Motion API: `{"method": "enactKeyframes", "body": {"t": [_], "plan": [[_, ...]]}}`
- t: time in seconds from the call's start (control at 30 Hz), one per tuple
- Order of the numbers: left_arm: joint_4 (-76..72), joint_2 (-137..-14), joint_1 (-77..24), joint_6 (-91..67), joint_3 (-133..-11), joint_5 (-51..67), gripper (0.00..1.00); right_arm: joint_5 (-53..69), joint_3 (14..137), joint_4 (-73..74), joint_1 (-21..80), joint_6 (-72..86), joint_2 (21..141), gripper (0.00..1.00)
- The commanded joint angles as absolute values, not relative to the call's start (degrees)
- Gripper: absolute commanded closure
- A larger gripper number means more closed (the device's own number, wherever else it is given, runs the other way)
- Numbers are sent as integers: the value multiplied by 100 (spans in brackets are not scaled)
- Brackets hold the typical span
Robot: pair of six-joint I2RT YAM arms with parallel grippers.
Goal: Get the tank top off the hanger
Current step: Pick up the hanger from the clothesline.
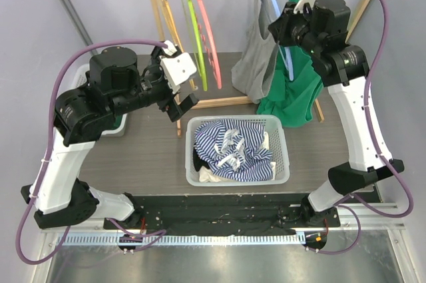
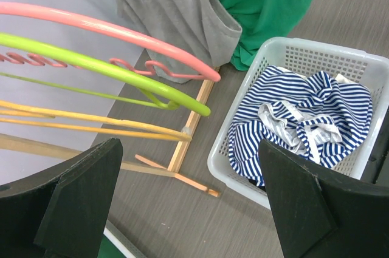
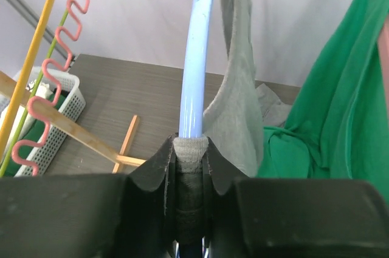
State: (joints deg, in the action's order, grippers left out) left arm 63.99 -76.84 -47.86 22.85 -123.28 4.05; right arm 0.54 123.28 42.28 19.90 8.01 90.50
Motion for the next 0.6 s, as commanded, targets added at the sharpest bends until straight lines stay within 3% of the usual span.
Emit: {"method": "enactKeyframes", "body": {"t": [0.0, 0.2, 0.57], "plan": [[6170, -7664, -4755, 2241, -12410, 387, 0, -176, 12077, 3938, 2013, 747, 8605, 89], [6188, -7717, -4746, 2206, -12480, 413, 0, -369, 11620, 3455, 2021, 431, 8368, 99], [6205, -7699, -4720, 2232, -12437, 352, 0, -115, 11276, 2303, 2013, 175, 8411, 99]]}}
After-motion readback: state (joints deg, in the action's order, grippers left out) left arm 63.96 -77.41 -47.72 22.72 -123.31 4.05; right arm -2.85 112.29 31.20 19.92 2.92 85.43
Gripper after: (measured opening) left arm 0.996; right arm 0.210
